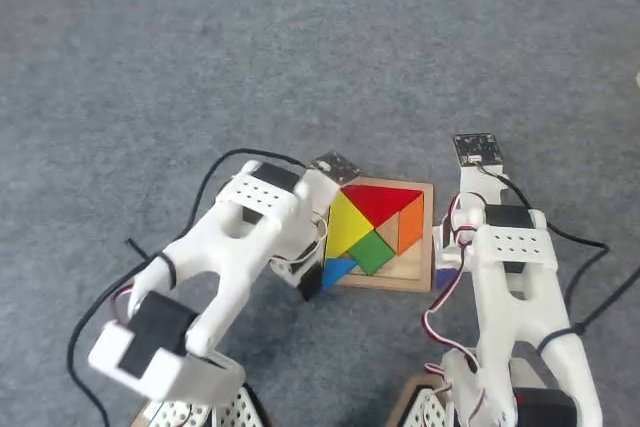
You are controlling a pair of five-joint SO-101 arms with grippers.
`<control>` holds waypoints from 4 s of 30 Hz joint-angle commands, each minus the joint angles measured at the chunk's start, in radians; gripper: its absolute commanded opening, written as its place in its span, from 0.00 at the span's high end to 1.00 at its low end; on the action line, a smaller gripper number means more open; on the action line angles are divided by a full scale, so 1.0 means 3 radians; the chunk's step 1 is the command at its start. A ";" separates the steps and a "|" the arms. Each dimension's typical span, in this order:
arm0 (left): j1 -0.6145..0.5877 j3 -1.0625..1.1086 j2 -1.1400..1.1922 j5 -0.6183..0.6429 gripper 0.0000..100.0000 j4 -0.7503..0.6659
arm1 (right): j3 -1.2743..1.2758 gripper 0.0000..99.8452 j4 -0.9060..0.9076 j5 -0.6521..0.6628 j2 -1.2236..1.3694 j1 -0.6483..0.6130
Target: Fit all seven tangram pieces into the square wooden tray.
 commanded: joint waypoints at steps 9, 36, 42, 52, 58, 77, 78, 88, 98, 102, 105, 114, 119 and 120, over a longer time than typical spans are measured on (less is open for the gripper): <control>0.0225 -0.0284 0.0297 0.0041 0.76 -0.0133 | -0.0015 0.87 0.0023 -0.0010 -0.0115 -0.0038; 0.0225 -0.0990 0.0588 0.0015 0.76 0.0133 | -0.0026 0.87 0.0023 -0.0031 -0.0125 0.0090; 0.0230 -0.1031 0.0588 0.0020 0.76 0.0113 | -0.0010 0.87 0.0263 -0.0046 -0.0632 0.0575; 0.0256 -0.1082 0.0593 0.0026 0.76 0.0113 | 0.0338 0.87 0.0217 -0.0102 -0.1445 0.0647; 0.0235 -0.1179 0.0563 0.0026 0.76 0.0225 | 0.0327 0.87 0.0217 -0.0082 -0.1378 0.0611; 0.0031 -0.1419 0.1135 0.0015 0.76 0.0051 | 0.0332 0.87 0.0228 -0.0082 -0.1378 0.0540; 0.0072 -0.1440 0.1166 0.0020 0.76 0.0046 | 0.0332 0.87 0.0228 -0.0082 -0.1378 0.0540; 0.0066 -0.1716 0.1253 0.0082 0.76 0.0220 | 0.0338 0.87 0.0228 -0.0077 -0.1378 0.0540; -0.0102 -0.1695 0.0777 -0.0036 0.76 0.0537 | 0.0343 0.87 0.0217 -0.0077 -0.1378 0.0417; -0.0199 -0.1695 0.0634 -0.0087 0.76 0.0542 | 0.0348 0.87 0.0217 -0.0077 -0.1378 0.0417; -0.0368 -0.1695 0.0573 -0.0164 0.76 0.0542 | 0.0348 0.87 0.0217 -0.0077 -0.1378 0.0417; -0.0583 -0.1445 0.0690 -0.0256 0.76 0.0419 | 0.0348 0.87 0.0212 -0.0077 -0.1378 0.0412; -0.0343 -0.1332 0.0839 -0.0128 0.76 0.0245 | 0.0348 0.87 0.0212 -0.0077 -0.1378 0.0412; -0.0302 -0.1332 0.0880 -0.0097 0.76 0.0225 | 0.0348 0.87 0.0212 -0.0077 -0.1378 0.0412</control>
